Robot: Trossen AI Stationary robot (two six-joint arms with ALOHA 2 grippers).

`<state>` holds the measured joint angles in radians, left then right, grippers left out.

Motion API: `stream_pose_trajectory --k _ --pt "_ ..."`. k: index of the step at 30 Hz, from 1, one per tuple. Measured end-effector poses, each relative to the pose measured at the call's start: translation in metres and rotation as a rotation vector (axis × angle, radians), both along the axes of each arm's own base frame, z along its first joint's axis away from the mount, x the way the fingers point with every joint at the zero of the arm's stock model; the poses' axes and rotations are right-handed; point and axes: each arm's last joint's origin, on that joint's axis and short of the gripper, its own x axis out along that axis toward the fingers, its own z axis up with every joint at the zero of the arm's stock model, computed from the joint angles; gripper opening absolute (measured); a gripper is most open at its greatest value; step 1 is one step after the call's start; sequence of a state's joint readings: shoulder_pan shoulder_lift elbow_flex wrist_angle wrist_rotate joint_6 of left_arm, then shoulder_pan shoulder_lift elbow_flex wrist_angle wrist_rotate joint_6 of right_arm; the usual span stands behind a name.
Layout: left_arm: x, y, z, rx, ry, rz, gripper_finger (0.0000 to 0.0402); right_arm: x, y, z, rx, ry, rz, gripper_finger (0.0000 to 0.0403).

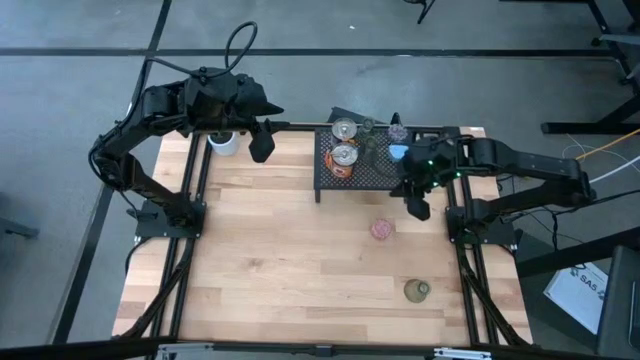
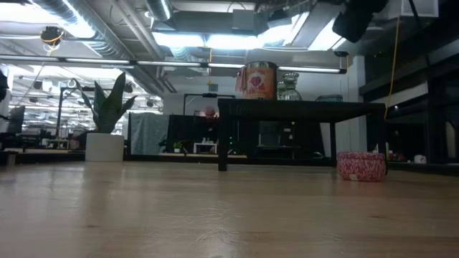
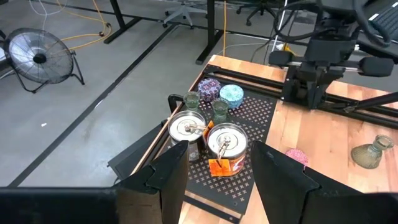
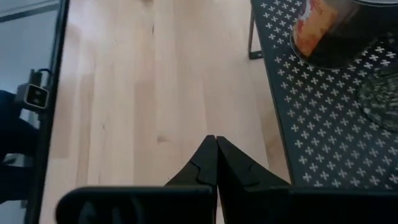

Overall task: Pick & Place candle stick holders
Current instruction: Put the pink scented candle on the shelf aligned with the blue scented candle

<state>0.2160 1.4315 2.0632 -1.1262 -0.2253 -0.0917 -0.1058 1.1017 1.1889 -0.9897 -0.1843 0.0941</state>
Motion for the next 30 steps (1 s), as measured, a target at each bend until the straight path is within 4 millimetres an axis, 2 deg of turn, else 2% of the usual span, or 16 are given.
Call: stream_pose_trajectory --k 4,8,18,24,30 --pt "0.0 0.0 0.0 0.0 0.0 0.0 0.0169 -0.004 0.006 -0.002 -0.021 -0.012 -0.027 0.0" --pt "0.0 0.0 0.0 0.0 0.0 0.0 0.0169 -0.005 0.012 -0.013 -0.001 0.01 -0.086 0.0004" --pt "0.0 0.0 0.0 0.0 0.0 0.0 0.0169 -0.006 0.027 -0.048 0.034 0.126 -0.113 0.0052" --pt "0.0 0.0 0.0 0.0 0.0 0.001 0.0169 -0.009 0.032 -0.074 0.076 0.211 -0.168 0.0108" --pt "0.0 0.0 0.0 0.0 0.0 0.001 0.0169 -0.008 0.041 -0.085 0.079 0.198 -0.126 0.0183"
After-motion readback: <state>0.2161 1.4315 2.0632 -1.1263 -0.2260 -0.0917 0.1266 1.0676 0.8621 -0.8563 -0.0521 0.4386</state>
